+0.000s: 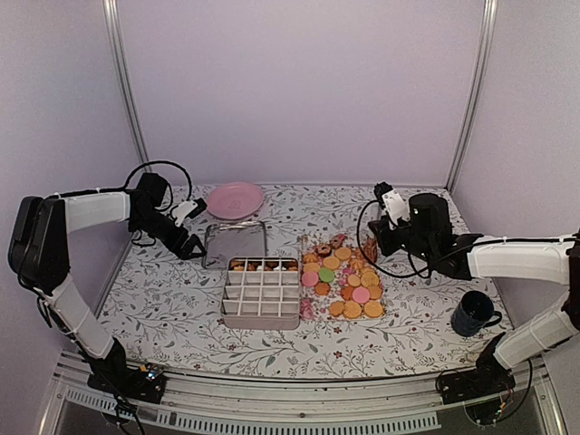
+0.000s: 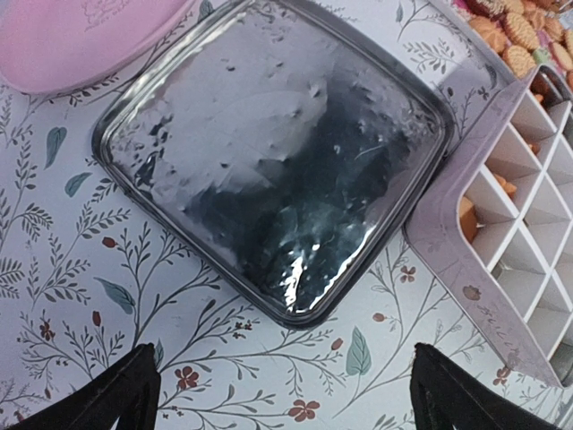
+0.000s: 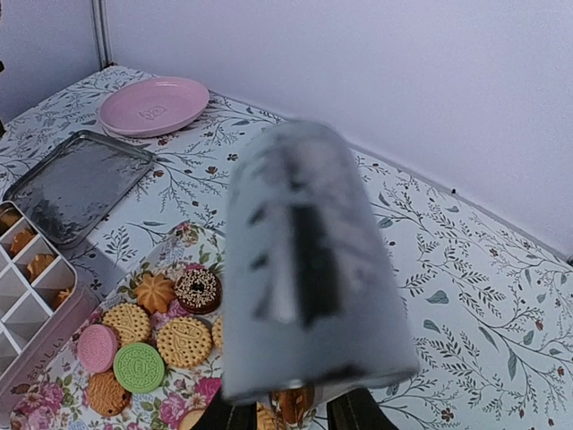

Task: Pack the cookies
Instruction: Pick up the fake cookies from the plate.

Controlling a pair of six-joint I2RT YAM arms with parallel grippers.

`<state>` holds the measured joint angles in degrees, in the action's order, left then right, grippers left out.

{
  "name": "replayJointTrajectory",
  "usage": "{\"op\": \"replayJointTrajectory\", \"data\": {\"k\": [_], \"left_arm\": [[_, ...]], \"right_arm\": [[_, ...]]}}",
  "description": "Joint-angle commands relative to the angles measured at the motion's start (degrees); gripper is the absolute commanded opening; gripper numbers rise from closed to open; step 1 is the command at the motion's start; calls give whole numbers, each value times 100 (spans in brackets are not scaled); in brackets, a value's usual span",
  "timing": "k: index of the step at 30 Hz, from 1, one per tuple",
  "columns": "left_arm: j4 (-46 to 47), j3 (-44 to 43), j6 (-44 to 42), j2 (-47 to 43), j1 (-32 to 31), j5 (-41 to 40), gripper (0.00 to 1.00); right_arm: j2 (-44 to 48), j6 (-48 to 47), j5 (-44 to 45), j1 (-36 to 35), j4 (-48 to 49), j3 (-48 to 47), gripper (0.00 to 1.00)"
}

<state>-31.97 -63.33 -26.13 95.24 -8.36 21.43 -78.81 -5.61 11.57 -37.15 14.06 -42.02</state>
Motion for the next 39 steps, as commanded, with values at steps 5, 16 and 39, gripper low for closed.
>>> {"op": "replayJointTrajectory", "data": {"k": [5, 16, 39], "left_arm": [[-28, -171, -10, 32, -23, 98, 98], [-55, -206, -15, 65, -33, 85, 97], [-107, -147, -28, 8, 70, 121, 98]], "right_arm": [[157, -144, 133, 125, -70, -153, 24], [-37, -72, -121, 130, -42, -252, 10], [-129, 168, -1568, -831, -365, -1739, 0]]}}
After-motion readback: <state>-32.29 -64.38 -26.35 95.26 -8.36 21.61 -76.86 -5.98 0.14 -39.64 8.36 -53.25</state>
